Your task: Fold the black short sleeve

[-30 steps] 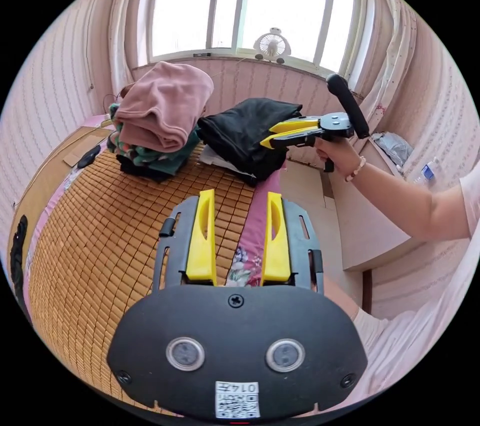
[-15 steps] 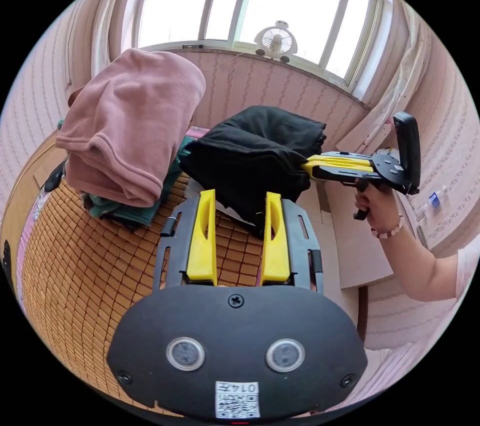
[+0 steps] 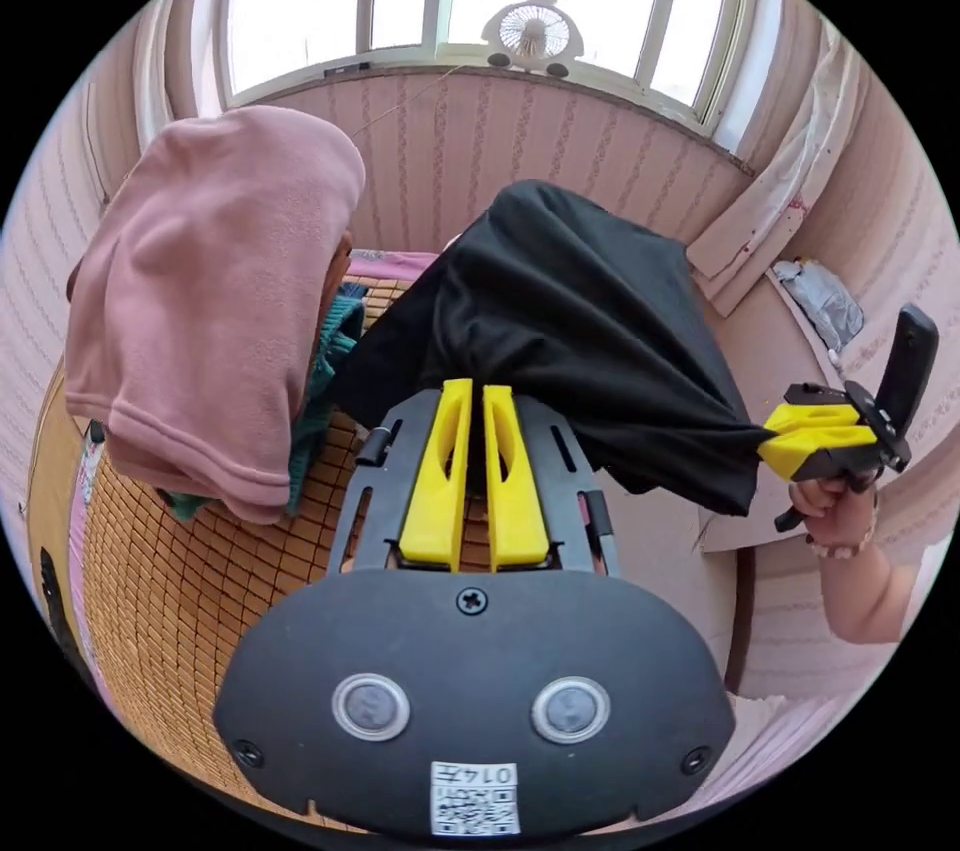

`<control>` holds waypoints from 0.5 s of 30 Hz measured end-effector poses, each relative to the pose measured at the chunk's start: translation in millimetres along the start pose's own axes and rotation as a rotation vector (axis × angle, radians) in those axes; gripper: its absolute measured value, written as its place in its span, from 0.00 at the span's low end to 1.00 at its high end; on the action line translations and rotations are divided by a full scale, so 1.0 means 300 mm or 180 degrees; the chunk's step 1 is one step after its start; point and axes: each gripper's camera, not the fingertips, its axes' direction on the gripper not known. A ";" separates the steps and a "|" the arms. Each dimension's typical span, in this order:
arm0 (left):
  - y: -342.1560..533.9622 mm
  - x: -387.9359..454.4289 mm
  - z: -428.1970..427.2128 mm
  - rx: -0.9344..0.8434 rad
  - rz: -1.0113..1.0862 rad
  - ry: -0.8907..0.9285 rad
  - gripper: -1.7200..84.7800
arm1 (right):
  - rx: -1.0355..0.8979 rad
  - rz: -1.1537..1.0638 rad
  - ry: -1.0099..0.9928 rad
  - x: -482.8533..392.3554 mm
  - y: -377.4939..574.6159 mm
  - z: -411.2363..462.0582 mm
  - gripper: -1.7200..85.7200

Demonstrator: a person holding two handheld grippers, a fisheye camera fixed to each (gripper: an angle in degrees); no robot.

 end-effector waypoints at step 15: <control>0.805 0.045 -1.279 0.1289 -0.0677 -0.0631 0.01 | 0.0337 -0.0805 -0.1828 -0.625 -0.209 0.024 0.02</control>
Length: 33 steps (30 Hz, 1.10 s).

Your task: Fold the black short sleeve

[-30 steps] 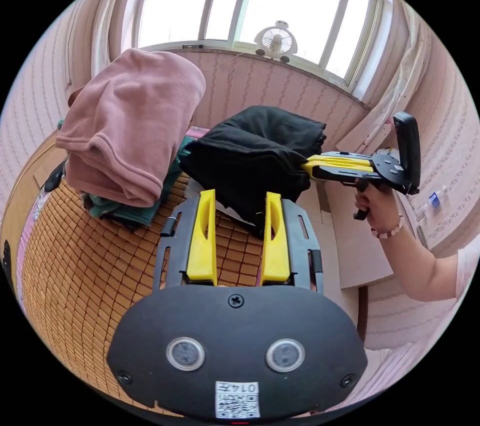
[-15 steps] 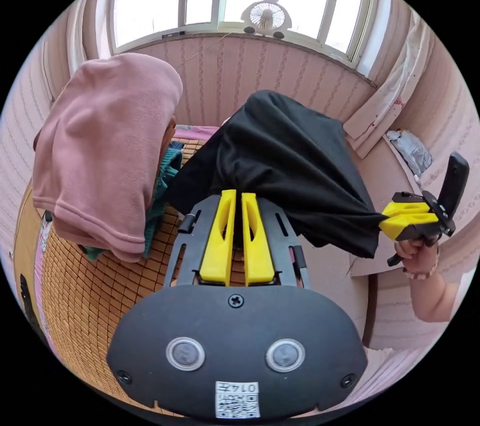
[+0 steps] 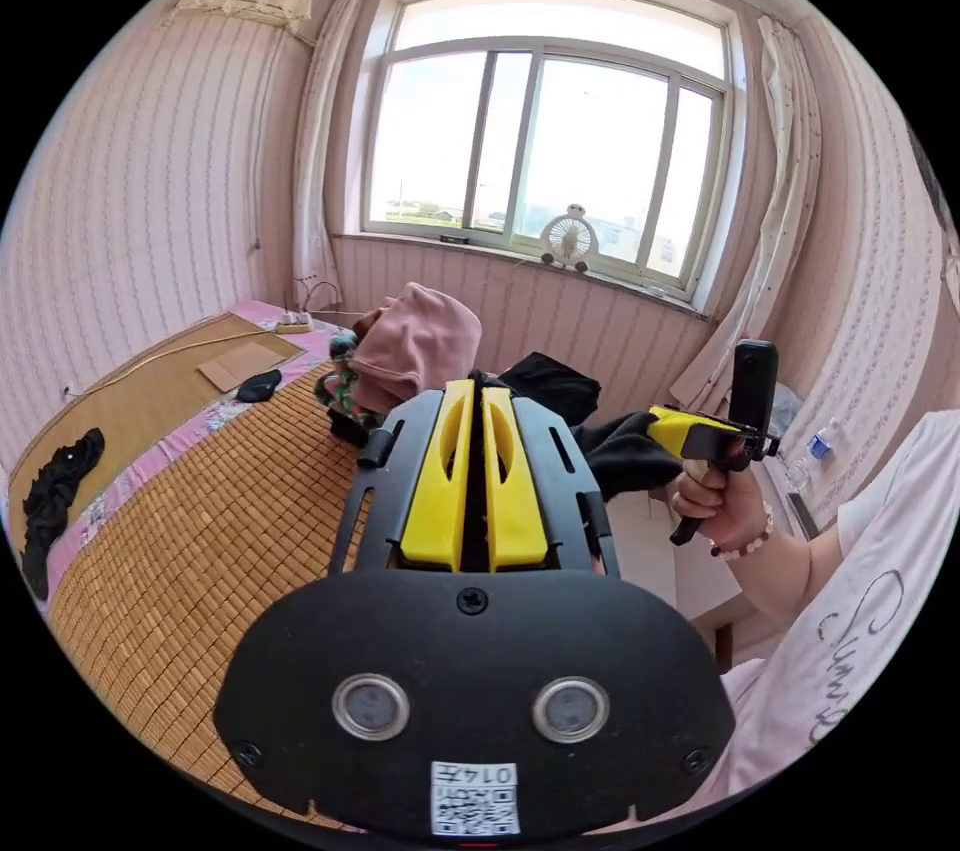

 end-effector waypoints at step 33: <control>1.766 -0.569 -1.037 -0.1145 -0.2697 -0.1269 0.10 | -0.3162 0.1262 0.0723 0.081 0.395 1.182 0.04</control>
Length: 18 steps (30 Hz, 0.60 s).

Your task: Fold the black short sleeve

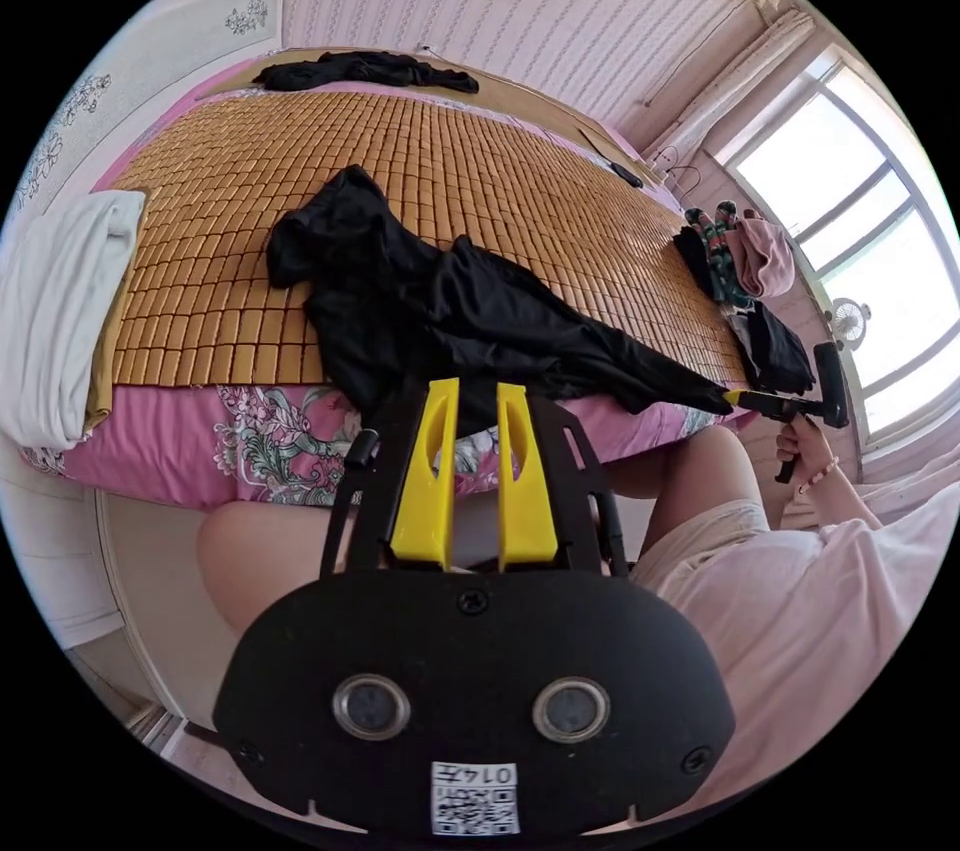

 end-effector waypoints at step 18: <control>-0.049 0.052 0.294 -0.0693 0.0676 -0.1082 0.13 | -0.0810 -0.0837 0.0766 -0.395 -0.687 0.457 0.16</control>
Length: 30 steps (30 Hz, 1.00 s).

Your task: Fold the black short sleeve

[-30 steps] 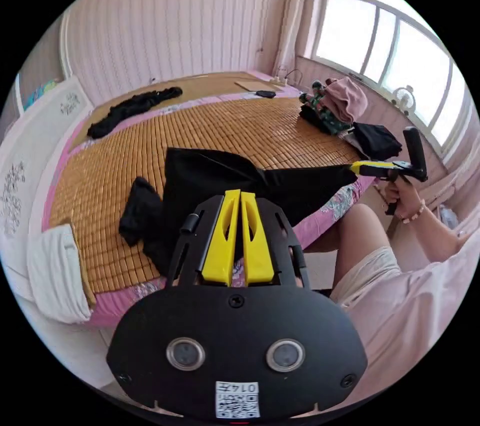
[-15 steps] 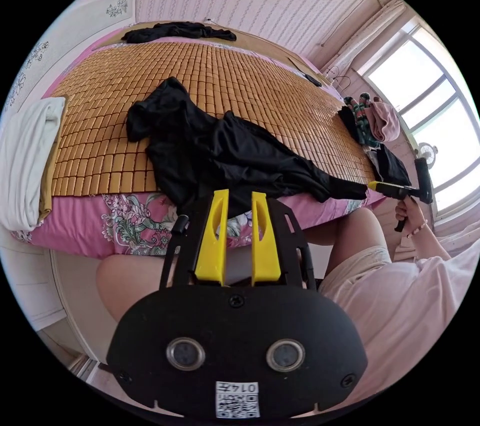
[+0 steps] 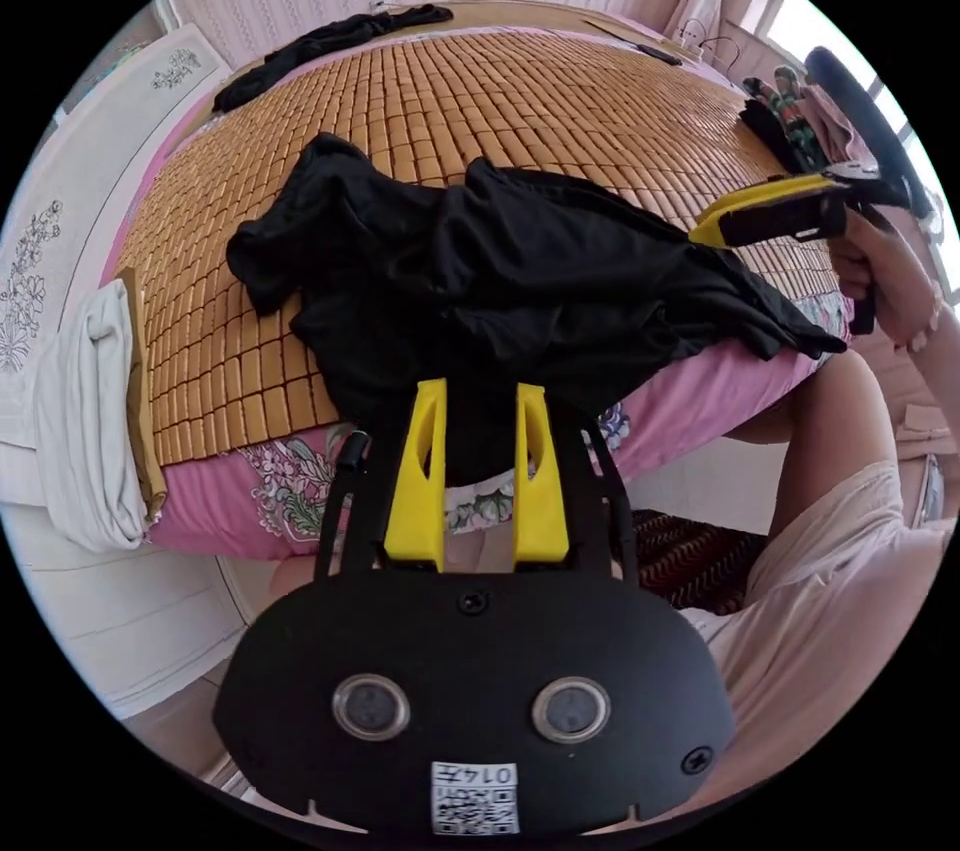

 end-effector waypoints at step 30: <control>-0.283 0.087 -0.147 0.0872 0.0183 0.0634 0.13 | 0.1024 0.1118 -0.0721 0.288 0.557 -0.192 0.06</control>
